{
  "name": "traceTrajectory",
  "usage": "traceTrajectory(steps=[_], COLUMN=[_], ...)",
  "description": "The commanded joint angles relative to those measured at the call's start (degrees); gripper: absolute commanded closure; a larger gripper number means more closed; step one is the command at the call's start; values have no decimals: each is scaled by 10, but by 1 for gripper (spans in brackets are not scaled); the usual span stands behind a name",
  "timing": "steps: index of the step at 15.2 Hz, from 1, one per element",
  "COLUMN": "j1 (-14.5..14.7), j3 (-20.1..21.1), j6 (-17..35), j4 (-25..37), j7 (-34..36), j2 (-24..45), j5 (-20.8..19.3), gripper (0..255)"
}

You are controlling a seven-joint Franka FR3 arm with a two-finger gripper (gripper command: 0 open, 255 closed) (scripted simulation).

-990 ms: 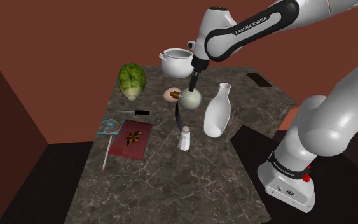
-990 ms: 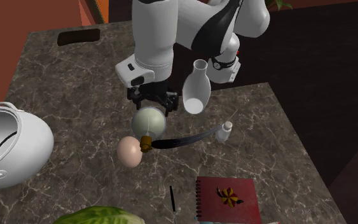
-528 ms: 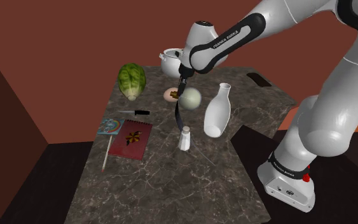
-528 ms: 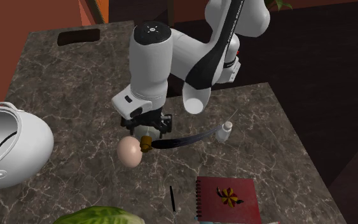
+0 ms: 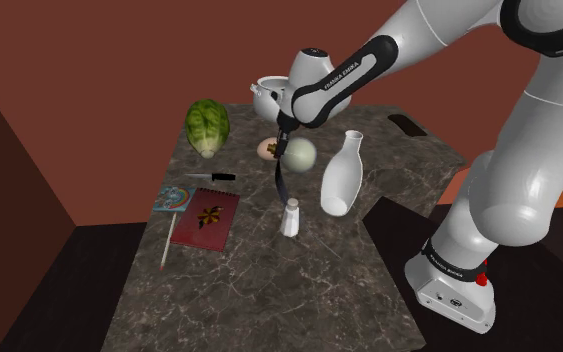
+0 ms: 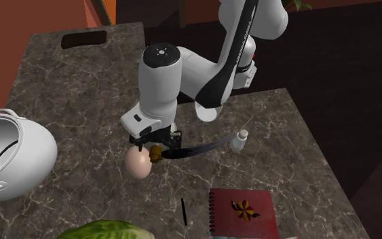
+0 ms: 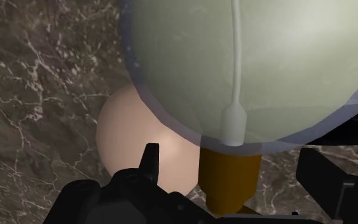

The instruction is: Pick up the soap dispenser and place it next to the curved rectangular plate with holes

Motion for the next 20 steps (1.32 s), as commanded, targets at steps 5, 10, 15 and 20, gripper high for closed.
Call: traceTrajectory(steps=[5,10,15,20], j1=[0,1,0,1], j3=[0,1,0,0], j6=[2,2,2,-28], j4=[1,1,-3,9], j7=[0,1,0,3], j2=[5,5,1,-18], j5=[1,0,0,-5], gripper=[0,255,255,255])
